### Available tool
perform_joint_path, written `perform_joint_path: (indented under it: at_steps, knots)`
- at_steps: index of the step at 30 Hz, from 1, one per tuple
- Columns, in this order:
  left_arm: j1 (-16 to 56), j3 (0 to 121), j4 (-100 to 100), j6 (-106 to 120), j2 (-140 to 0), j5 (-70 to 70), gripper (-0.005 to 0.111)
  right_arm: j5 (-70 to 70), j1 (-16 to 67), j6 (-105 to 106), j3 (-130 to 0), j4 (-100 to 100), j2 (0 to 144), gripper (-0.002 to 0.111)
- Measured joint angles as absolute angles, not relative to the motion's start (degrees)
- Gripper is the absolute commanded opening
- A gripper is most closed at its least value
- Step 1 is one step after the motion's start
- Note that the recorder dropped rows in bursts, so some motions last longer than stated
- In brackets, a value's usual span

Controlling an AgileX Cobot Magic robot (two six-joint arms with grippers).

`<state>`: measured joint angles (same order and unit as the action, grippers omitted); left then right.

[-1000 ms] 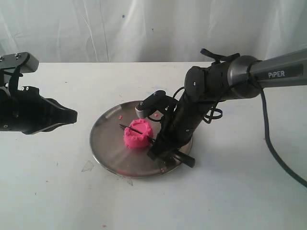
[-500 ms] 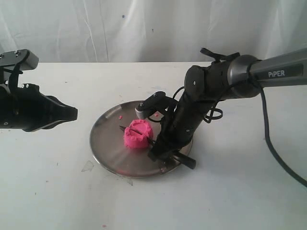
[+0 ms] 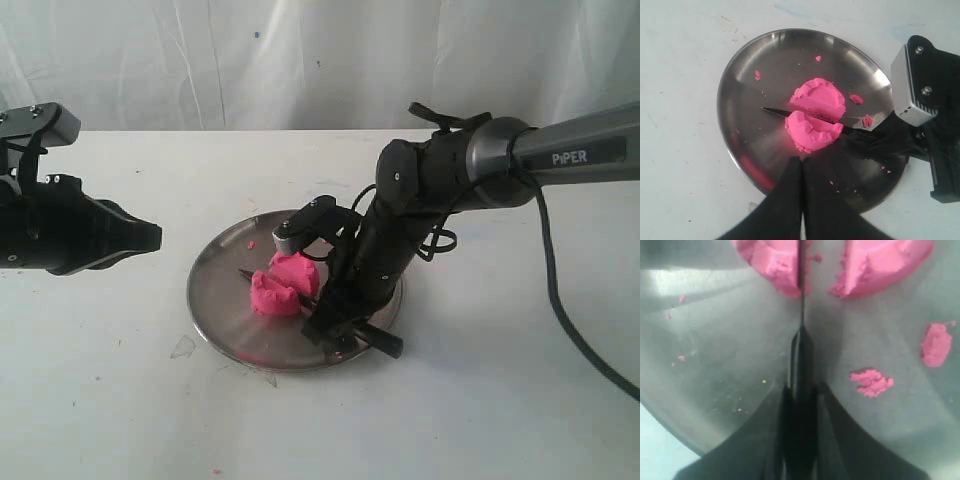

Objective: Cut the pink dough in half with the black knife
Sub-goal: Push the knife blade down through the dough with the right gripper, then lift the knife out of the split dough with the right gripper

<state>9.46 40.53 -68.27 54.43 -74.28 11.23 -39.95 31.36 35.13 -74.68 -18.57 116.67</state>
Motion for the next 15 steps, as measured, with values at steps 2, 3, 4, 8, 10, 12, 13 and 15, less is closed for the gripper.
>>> perform_joint_path:
  at_steps: [2, 3, 4, 8, 10, 12, 13, 15]
  knots:
    - [9.5, 40.5, -68.3, 54.4, -74.3, 11.2, 0.000, -39.9, 31.4, 35.1, -74.7, -18.7, 116.7, 0.000]
    - [9.5, 40.5, -68.3, 54.4, -74.3, 11.2, 0.000, -40.1, 31.4, 35.1, -74.7, -18.8, 116.7, 0.000]
    - [9.5, 40.5, -68.3, 54.4, -74.3, 11.2, 0.000, -40.1, 31.4, 35.1, -74.7, -18.8, 116.7, 0.000]
    - [9.5, 40.5, -68.3, 54.4, -74.3, 11.2, 0.000, -40.1, 31.4, 35.2, -74.7, -18.8, 116.7, 0.000]
    - [9.5, 40.5, -68.3, 54.4, -74.3, 11.2, 0.000, -40.1, 31.4, 35.2, -74.7, -18.8, 116.7, 0.000]
    - [9.5, 40.5, -68.3, 54.4, -74.3, 11.2, 0.000, -39.7, 31.4, 35.2, -74.7, -18.8, 116.7, 0.000]
    - [9.5, 40.5, -68.3, 54.4, -74.3, 11.2, 0.000, -39.4, 31.4, 35.2, -74.7, -18.8, 116.7, 0.000]
    - [9.5, 40.5, -68.3, 54.4, -74.3, 11.2, 0.000, -39.0, 31.4, 35.2, -74.7, -18.8, 116.7, 0.000]
